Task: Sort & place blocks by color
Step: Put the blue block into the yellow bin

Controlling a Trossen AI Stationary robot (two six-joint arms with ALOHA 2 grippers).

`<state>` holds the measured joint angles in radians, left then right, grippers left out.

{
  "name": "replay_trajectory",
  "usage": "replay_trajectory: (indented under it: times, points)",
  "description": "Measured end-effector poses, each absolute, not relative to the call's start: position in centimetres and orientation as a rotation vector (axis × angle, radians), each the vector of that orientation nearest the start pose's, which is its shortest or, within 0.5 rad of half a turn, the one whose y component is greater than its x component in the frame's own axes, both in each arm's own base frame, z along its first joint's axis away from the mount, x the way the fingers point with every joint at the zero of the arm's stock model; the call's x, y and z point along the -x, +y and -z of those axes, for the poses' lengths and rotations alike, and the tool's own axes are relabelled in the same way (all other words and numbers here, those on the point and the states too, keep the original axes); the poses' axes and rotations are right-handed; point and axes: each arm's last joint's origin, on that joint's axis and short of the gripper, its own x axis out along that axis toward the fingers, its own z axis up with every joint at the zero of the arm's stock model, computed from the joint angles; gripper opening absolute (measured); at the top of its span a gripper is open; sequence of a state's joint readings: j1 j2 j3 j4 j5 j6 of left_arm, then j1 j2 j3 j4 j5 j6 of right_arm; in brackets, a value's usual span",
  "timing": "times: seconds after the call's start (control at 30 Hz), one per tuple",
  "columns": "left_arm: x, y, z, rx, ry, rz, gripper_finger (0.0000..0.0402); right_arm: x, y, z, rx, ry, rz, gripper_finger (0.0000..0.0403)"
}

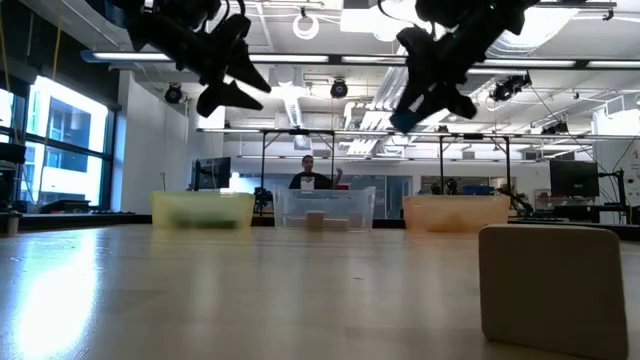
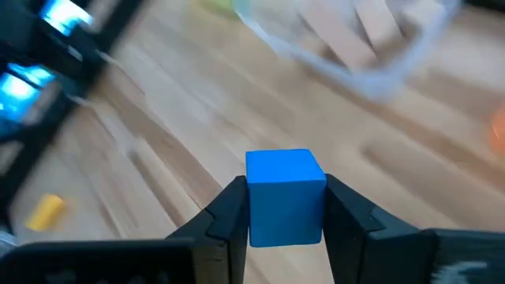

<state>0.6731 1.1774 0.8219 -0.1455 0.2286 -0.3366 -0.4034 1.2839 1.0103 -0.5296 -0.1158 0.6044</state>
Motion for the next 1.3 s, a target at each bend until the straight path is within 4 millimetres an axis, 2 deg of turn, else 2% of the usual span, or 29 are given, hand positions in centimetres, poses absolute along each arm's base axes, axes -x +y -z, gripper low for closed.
replay_trajectory:
  times: [0.3, 0.5, 0.8, 1.1, 1.3]
  points:
    - [-20.7, 15.5, -28.3, 0.833, 0.191, -0.502, 0.0191, -26.1, -10.8, -31.0, -0.711, 0.381, 0.419, 0.0099]
    - [-20.9, 15.5, -28.9, 0.994, 0.116, -0.43, 0.0191, -27.0, -10.1, -32.3, -0.592, 0.261, 0.352, 0.0099]
    - [-21.7, 14.7, -30.2, 1.195, 0.019, -0.264, 0.0191, -28.0, -8.2, -33.4, -0.334, 0.194, 0.242, 0.0099]
    - [-23.2, 12.4, -30.5, 1.355, 0.038, -0.168, 0.0191, -28.5, -6.4, -33.6, -0.083, 0.199, 0.151, 0.0099]
    - [-24.1, 10.8, -30.9, 1.391, 0.017, -0.125, 0.0191, -28.9, -4.6, -33.9, 0.037, 0.18, 0.063, 0.0099]
